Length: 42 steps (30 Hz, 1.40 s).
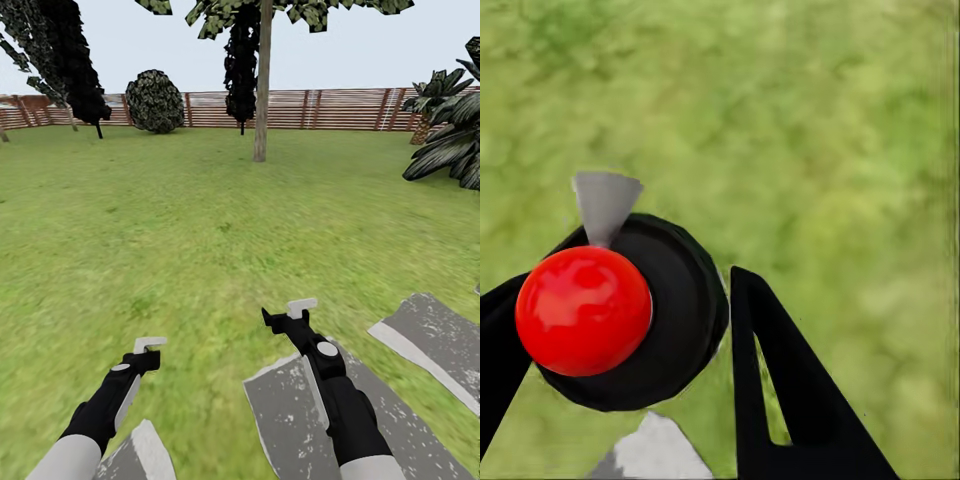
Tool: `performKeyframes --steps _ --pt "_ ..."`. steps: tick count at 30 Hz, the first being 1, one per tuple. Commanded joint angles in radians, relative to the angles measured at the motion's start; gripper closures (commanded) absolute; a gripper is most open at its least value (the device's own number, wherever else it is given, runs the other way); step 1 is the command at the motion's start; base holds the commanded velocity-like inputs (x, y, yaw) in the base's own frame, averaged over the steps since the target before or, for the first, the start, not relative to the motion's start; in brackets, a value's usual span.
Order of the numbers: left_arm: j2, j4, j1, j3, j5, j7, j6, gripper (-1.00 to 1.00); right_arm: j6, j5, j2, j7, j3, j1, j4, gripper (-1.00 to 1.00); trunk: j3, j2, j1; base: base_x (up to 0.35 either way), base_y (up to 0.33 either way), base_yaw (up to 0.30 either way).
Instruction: In the garden, pick up the pesticide atomizer on the floor and spray pesticide onto both trees until each tree trunk is fully covered.
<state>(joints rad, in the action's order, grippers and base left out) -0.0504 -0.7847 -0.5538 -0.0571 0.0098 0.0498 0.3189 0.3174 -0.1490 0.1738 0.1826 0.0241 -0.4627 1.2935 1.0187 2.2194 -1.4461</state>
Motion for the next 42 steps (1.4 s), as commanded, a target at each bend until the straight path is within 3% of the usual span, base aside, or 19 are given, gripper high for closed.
performKeyframes --steps 1,17,42 --pt "0.0 -0.002 0.0 0.0 0.001 0.002 0.006 1.0 0.005 -0.011 0.001 0.006 -0.001 -0.001 0.001 -1.0 0.001 0.0 0.0 0.339 0.0 -0.261" --pt "-0.002 -0.002 0.0 0.0 0.001 0.002 0.005 1.0 0.006 -0.012 0.001 0.007 -0.003 -0.001 0.0 -1.0 0.001 0.0 0.0 0.339 0.005 -0.04" --pt "-0.001 -0.004 0.0 0.0 0.001 0.001 0.008 1.0 0.006 -0.012 0.001 0.006 -0.004 -0.001 0.001 -1.0 0.001 0.0 0.0 0.336 0.123 0.0"
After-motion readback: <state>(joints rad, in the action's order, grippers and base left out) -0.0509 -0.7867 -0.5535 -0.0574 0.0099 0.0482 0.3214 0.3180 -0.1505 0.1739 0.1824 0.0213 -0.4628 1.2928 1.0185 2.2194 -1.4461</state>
